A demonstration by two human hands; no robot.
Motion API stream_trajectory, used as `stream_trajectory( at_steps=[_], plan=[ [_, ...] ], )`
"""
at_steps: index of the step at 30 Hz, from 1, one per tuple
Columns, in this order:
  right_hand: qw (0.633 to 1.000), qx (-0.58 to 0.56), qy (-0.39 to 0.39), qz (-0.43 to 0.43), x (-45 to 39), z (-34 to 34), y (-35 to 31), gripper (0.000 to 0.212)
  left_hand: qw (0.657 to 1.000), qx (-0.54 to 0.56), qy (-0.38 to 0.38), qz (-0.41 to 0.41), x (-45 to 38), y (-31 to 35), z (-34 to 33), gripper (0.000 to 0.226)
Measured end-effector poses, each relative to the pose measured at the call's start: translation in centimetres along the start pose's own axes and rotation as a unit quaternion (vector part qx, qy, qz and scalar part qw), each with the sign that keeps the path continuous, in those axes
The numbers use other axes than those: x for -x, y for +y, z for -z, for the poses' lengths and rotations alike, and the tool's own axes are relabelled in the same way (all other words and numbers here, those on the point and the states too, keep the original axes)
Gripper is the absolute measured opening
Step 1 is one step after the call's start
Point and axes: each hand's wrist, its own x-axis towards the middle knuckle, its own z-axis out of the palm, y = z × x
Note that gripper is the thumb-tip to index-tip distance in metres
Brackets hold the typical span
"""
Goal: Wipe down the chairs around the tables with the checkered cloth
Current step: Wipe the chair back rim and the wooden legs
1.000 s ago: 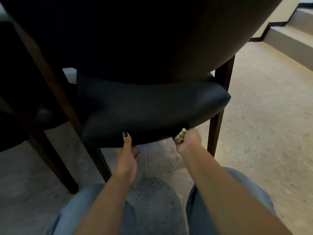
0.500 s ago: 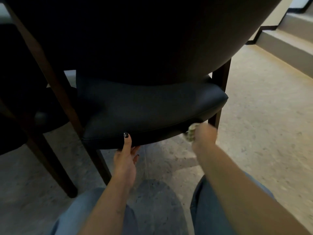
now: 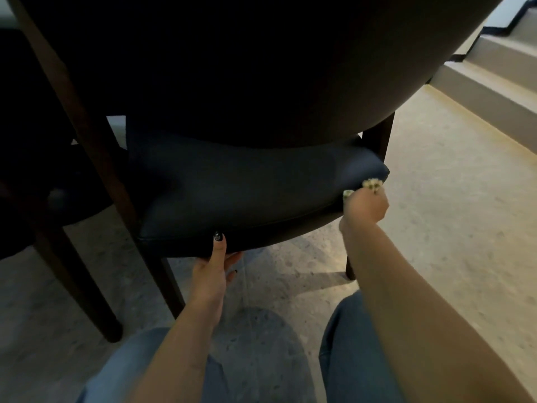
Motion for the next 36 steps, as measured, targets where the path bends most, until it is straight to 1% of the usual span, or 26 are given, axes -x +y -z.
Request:
stream_trajectory(
  at_steps=[2, 4, 5, 7, 9, 11, 12, 13, 15, 16, 17, 18, 19, 20, 21, 22, 23, 24, 25, 26, 27, 30, 31, 33, 34, 36],
  plan=[
    [0.998, -0.005, -0.017, -0.056, 2.2, -0.1, 1.3, 0.037, 1.000, 0.002, -0.007, -0.001, -0.2, -0.1, 0.1, 0.084],
    [0.991, -0.008, -0.029, -0.128, 5.6, -0.2, 3.0, 0.029, 1.000, 0.002, -0.007, 0.000, -0.4, -0.2, 0.2, 0.089],
    [0.990, 0.008, -0.038, -0.136, 7.8, -0.5, 4.1, 0.026, 1.000, 0.000, -0.005, 0.000, -0.4, -0.3, 0.2, 0.092],
    [0.992, 0.020, -0.060, -0.113, 12.2, -1.4, 6.3, 0.034, 1.000, -0.003, 0.004, 0.001, -0.4, -0.3, 0.3, 0.094],
    [0.985, -0.024, -0.114, -0.124, 16.5, -1.8, 7.7, 0.040, 1.000, -0.015, -0.002, 0.005, -0.4, -0.1, 0.7, 0.087],
    [0.972, -0.058, -0.166, -0.155, 19.1, -1.1, 7.9, 0.031, 0.999, -0.027, -0.012, 0.013, -0.2, 0.1, 1.1, 0.081],
    [0.966, -0.063, -0.191, -0.160, 20.0, -0.3, 7.6, 0.028, 1.000, -0.024, -0.010, 0.018, -0.2, 0.2, 1.4, 0.082],
    [0.964, -0.062, -0.215, -0.146, 20.7, 0.7, 7.3, 0.027, 1.000, -0.013, -0.003, 0.023, -0.1, 0.4, 1.6, 0.081],
    [0.964, -0.058, -0.254, -0.060, 21.7, 3.1, 6.8, 0.034, 0.998, 0.047, 0.034, 0.028, -0.1, 1.0, 2.1, 0.066],
    [0.960, -0.057, -0.273, 0.010, 22.0, 4.1, 6.4, 0.041, 0.992, 0.101, 0.061, 0.032, -0.4, 1.5, 2.6, 0.059],
    [0.949, -0.047, -0.294, 0.103, 22.1, 4.7, 6.2, 0.048, 0.983, 0.163, 0.080, 0.036, -0.7, 2.0, 3.2, 0.056],
    [0.924, -0.030, -0.321, 0.208, 22.1, 4.8, 6.0, 0.054, 0.971, 0.219, 0.085, 0.040, -0.9, 2.5, 3.9, 0.057],
    [0.880, -0.002, -0.352, 0.319, 21.8, 4.4, 6.0, 0.057, 0.960, 0.265, 0.079, 0.045, -1.1, 2.7, 4.6, 0.059],
    [0.814, 0.033, -0.387, 0.432, 21.4, 3.6, 6.0, 0.056, 0.951, 0.298, 0.064, 0.049, -1.1, 2.9, 5.2, 0.061],
    [0.724, 0.078, -0.423, 0.539, 20.9, 2.4, 6.0, 0.050, 0.946, 0.317, 0.045, 0.052, -1.0, 3.0, 5.7, 0.064],
    [0.614, 0.126, -0.444, 0.640, 20.1, 1.0, 6.2, 0.043, 0.946, 0.320, 0.019, 0.053, -0.8, 3.0, 6.0, 0.066],
    [0.492, 0.176, -0.441, 0.730, 19.2, -0.4, 6.4, 0.038, 0.949, 0.312, -0.007, 0.049, -0.7, 2.9, 6.2, 0.067],
    [0.370, 0.228, -0.418, 0.798, 18.1, -1.8, 6.6, 0.036, 0.952, 0.302, -0.025, 0.045, -0.6, 2.8, 6.5, 0.066],
    [0.265, 0.268, -0.387, 0.841, 17.0, -2.8, 6.7, 0.036, 0.954, 0.293, -0.032, 0.044, -0.6, 2.7, 6.7, 0.064],
    [0.188, 0.288, -0.365, 0.865, 16.1, -3.5, 6.8, 0.037, 0.958, 0.282, -0.028, 0.043, -0.7, 2.7, 6.8, 0.063],
    [0.141, 0.296, -0.360, 0.874, 15.5, -4.0, 6.8, 0.037, 0.963, 0.267, -0.021, 0.040, -0.8, 2.7, 7.0, 0.063],
    [0.065, 0.287, -0.371, 0.881, 14.0, -4.6, 6.2, 0.037, 0.974, 0.225, 0.003, 0.026, -1.1, 2.4, 7.0, 0.065],
    [0.031, 0.290, -0.366, 0.884, 13.4, -4.5, 5.7, 0.037, 0.974, 0.225, 0.011, 0.023, -1.2, 2.3, 6.9, 0.065],
    [-0.050, 0.299, -0.342, 0.889, 11.8, -3.9, 4.6, 0.038, 0.971, 0.234, 0.029, 0.024, -1.3, 2.2, 6.6, 0.065],
    [-0.082, 0.311, -0.334, 0.886, 11.1, -3.5, 4.0, 0.039, 0.970, 0.238, 0.038, 0.025, -1.4, 2.1, 6.5, 0.065],
    [-0.115, 0.329, -0.336, 0.875, 9.9, -2.5, 2.8, 0.037, 0.969, 0.242, 0.051, 0.027, -1.6, 2.1, 6.5, 0.067]
  ],
)
